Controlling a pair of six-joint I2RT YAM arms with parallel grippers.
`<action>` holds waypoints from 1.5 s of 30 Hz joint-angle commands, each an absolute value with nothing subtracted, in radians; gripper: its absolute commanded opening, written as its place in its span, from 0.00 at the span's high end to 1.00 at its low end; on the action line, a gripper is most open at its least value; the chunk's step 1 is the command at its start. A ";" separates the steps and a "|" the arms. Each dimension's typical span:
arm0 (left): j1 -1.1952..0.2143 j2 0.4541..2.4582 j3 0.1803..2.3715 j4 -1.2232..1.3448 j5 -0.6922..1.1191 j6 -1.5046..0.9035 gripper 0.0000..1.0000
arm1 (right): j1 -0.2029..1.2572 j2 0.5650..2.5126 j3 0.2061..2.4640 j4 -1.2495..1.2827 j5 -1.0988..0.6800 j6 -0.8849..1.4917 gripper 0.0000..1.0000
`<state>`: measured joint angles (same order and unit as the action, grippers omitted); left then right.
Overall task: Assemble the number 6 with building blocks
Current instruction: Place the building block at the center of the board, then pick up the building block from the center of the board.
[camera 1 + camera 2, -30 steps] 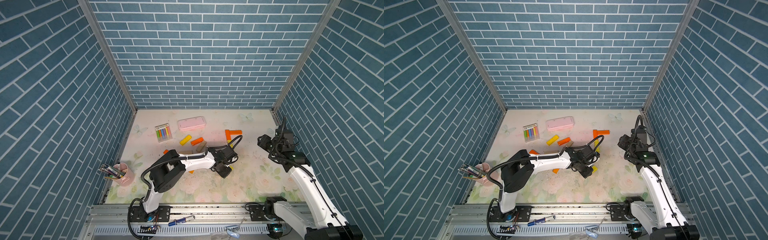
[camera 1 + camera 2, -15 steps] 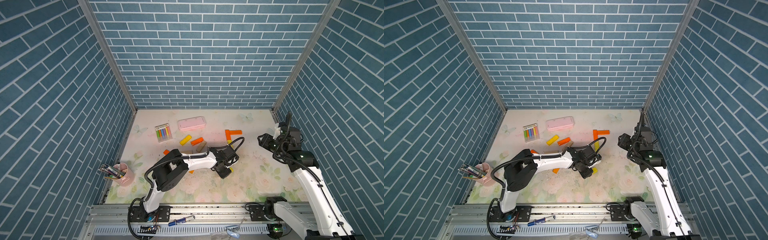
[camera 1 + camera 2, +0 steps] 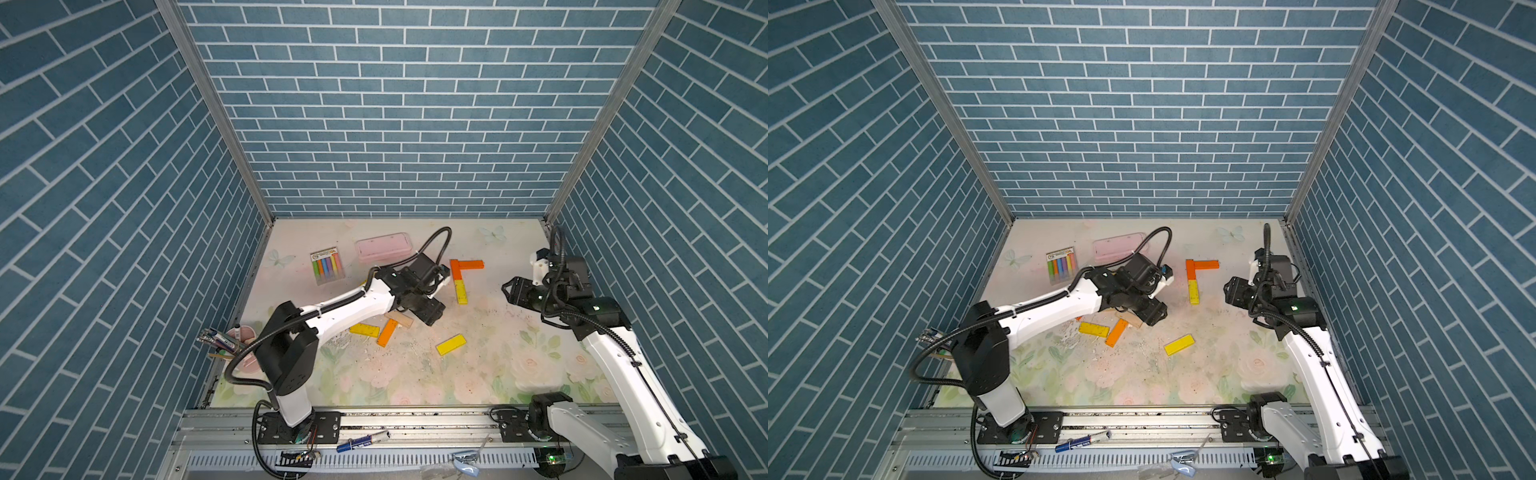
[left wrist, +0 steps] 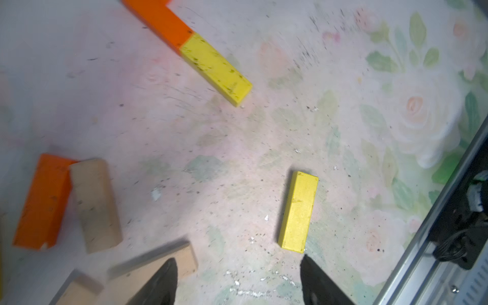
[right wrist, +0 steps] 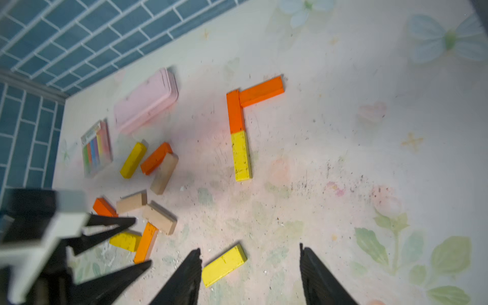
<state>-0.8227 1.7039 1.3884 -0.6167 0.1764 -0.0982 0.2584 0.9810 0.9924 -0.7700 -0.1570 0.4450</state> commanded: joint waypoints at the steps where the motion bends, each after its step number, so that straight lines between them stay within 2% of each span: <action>1: -0.759 1.638 1.403 -0.736 0.178 -0.125 0.23 | 0.364 1.037 0.948 -0.763 -0.098 0.414 0.34; 3: -0.735 1.610 1.421 -0.771 0.172 -0.107 0.19 | 0.420 1.079 0.917 -0.737 -0.094 0.400 0.28; 4: -0.727 1.595 1.421 -0.782 0.172 -0.099 0.17 | 0.448 1.107 0.900 -0.725 -0.094 0.391 0.19; 6: -0.711 1.571 1.411 -0.790 0.165 -0.092 0.02 | 0.494 1.166 0.878 -0.711 -0.045 0.379 0.09; 8: -0.699 1.540 1.380 -0.771 0.175 -0.093 0.01 | 0.545 1.233 0.868 -0.706 -0.010 0.375 0.03; 13: -0.667 1.483 1.289 -0.685 0.203 -0.105 0.01 | 0.684 1.363 0.861 -0.654 0.015 0.362 0.02; 18: -0.637 1.468 1.252 -0.649 0.214 -0.098 0.01 | 0.752 1.445 0.874 -0.634 -0.001 0.331 0.02; 45: -0.604 1.475 1.216 -0.601 0.258 -0.101 0.01 | 0.842 1.636 0.933 -0.608 0.021 0.375 0.02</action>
<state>-0.6128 1.4788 1.2278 -0.6079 0.2516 -0.0978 0.8295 1.6024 0.9249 -0.5991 -0.0193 0.3416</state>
